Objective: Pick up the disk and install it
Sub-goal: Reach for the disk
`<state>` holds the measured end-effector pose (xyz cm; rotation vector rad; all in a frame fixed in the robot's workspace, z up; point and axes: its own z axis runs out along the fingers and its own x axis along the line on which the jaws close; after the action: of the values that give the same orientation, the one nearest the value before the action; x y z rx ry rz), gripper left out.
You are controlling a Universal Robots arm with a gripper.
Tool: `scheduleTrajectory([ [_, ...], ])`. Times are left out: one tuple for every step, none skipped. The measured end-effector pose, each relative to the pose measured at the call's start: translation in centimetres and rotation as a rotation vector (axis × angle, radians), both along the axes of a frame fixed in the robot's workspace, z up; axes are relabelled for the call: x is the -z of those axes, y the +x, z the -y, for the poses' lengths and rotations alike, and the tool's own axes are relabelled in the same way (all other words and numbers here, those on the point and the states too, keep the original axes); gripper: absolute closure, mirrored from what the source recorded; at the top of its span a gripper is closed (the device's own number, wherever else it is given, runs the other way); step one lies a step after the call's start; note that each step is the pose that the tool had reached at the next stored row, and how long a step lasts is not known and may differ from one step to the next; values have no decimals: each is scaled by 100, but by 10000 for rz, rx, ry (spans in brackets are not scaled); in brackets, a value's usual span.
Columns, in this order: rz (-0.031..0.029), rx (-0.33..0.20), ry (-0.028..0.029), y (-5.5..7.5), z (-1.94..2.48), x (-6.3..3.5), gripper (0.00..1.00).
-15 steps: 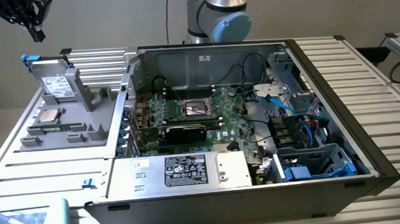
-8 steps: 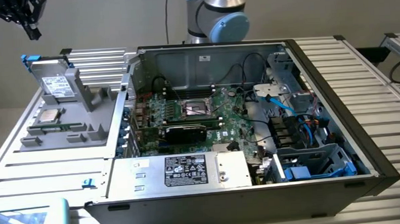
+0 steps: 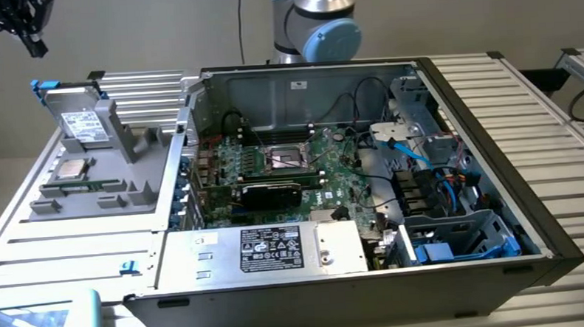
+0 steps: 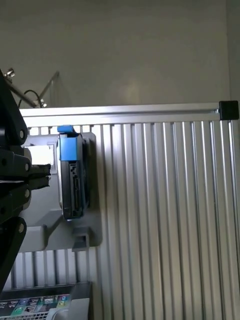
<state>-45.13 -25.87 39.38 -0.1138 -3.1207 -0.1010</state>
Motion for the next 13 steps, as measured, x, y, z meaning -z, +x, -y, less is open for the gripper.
scheduleTrajectory([
  [1,0,-6,-33,-14,3,89],
  [3,1,-11,-66,-28,7,89],
  [4,1,-16,-101,-44,9,89],
  [5,1,-22,-131,-62,11,89],
  [5,-1,-29,-154,-83,11,89],
  [5,-1,-39,-170,-105,11,89],
  [6,-1,-51,-180,-133,11,89],
  [7,-1,-64,-188,-163,11,89],
  [8,-2,-79,-195,-193,11,89],
  [8,-5,-96,-204,-223,11,89],
  [9,-6,-106,-220,-246,12,89],
  [10,-6,-107,-239,-256,11,89],
  [10,-5,-107,-246,-259,11,89],
])
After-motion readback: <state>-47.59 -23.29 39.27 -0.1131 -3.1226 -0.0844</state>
